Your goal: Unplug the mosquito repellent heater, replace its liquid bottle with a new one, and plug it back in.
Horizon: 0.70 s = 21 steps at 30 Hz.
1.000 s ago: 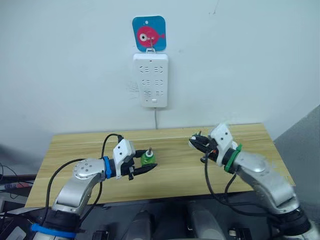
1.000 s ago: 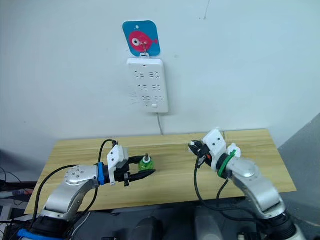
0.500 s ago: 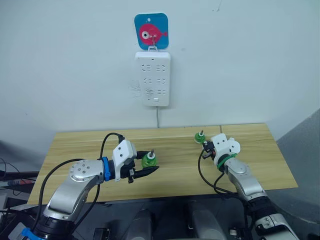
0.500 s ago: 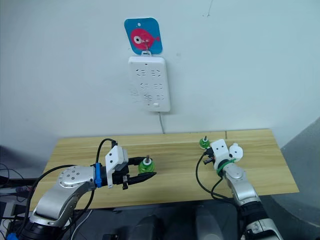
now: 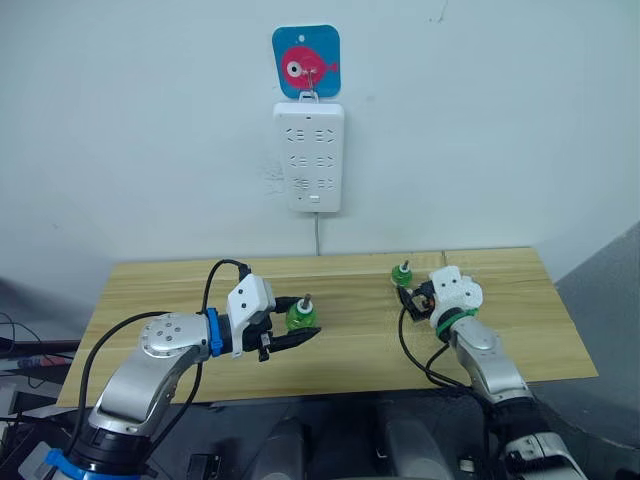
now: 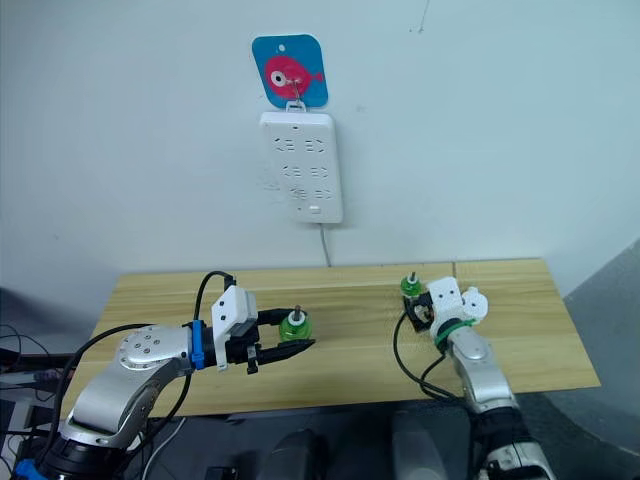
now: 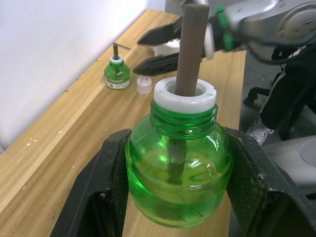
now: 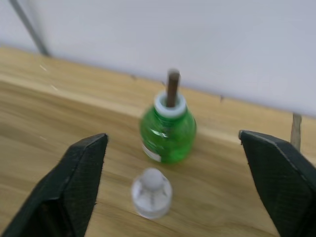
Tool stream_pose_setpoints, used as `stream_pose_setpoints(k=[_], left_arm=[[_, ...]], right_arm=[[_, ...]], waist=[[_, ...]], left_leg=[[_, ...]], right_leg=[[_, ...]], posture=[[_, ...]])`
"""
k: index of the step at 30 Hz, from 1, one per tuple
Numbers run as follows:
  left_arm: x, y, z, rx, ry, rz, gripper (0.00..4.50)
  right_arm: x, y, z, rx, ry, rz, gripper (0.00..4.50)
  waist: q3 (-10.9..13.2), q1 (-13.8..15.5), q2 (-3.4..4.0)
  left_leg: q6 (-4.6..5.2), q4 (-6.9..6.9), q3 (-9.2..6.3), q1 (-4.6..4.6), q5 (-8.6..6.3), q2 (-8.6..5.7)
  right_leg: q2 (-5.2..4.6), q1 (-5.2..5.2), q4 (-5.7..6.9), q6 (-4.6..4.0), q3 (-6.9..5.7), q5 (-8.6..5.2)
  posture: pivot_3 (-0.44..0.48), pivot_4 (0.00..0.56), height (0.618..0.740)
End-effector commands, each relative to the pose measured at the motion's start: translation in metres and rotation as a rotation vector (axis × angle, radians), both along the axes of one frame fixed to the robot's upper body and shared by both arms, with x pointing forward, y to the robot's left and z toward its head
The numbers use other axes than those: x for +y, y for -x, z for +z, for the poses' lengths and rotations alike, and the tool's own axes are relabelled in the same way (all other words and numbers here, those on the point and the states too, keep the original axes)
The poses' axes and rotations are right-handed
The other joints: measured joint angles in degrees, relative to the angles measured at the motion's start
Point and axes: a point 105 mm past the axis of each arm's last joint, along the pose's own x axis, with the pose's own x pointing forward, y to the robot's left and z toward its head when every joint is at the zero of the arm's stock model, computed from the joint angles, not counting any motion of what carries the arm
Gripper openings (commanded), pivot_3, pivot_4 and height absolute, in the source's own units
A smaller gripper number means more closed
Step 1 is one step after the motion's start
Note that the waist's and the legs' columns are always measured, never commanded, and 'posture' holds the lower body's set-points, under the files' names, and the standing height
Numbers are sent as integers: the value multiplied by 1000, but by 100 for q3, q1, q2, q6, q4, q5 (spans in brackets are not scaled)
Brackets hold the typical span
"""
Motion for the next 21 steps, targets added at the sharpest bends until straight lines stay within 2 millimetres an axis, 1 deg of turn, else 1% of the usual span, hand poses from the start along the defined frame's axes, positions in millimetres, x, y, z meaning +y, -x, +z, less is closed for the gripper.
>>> stream_pose_setpoints(k=[1, 2, 4, 6, 7, 9, 11, 13, 17, 21], left_arm=[[-4, -3, 11, -38, 32, -26, 2288], [-7, -3, 14, -43, 42, -45, 2288], [-13, -5, 19, -52, 60, -79, 2288], [-21, -7, 25, -63, 80, -117, 2288], [-24, -8, 28, -67, 90, -131, 2288], [-31, -11, 33, -79, 107, -156, 2288], [-38, -13, 38, -90, 129, -179, 2288], [-44, -13, 41, -100, 145, -202, 2288], [-52, -11, 43, -113, 161, -238, 2288], [-56, -10, 42, -111, 173, -245, 2288]], right_arm=[[16, 24, 47, -77, -20, 195, 4260], [25, 39, 64, -83, -2, 308, 4260], [41, 60, 86, -80, 25, 476, 4260], [56, 73, 106, -68, 23, 613, 4260], [61, 76, 114, -67, 19, 654, 4260], [72, 82, 125, -50, 1, 732, 4260], [83, 87, 129, -21, 2, 804, 4260], [90, 86, 129, -8, 14, 831, 4260], [99, 80, 130, -12, 25, 855, 4260], [105, 76, 131, -21, 25, 867, 4260]], waist=[[0, -1, 1], [7, 1, 10], [13, -2, 11], [12, -19, 9], [10, -30, 7], [9, -38, 5], [9, -44, 5], [9, -50, 4], [8, -84, 4], [6, -96, 1]], left_leg=[[0, 1, 2, 0, 0, 0], [0, 1, 4, 2, 0, -1], [0, 3, 2, -1, 0, -7], [0, 4, -5, 4, 0, -4], [0, 4, -5, 8, 0, 2], [0, 3, -7, 10, 0, 3], [0, 3, -7, 8, 0, 0], [0, 2, -8, 4, 0, -1], [2, 3, -15, 1, -1, -5], [1, 5, -16, 2, -1, -7]], right_leg=[[0, 0, 0, 0, 1, 0], [0, 2, -2, 1, 2, -1], [0, 5, -6, 4, -1, -3], [2, 15, -14, 14, -8, -9], [6, 19, -19, 29, -11, -17], [14, 25, -20, 29, -15, -17], [28, 29, -21, 18, -22, -11], [27, 30, -27, 3, -25, -2], [21, 30, -33, 3, -21, -2], [6, 30, -33, 4, -19, -1]], posture=[[-93, 211, 730], [-93, 211, 730], [-109, 205, 730], [-121, 196, 730], [-126, 191, 730], [-134, 188, 730], [-145, 183, 730], [-150, 179, 730], [-153, 170, 730], [-151, 166, 730]])
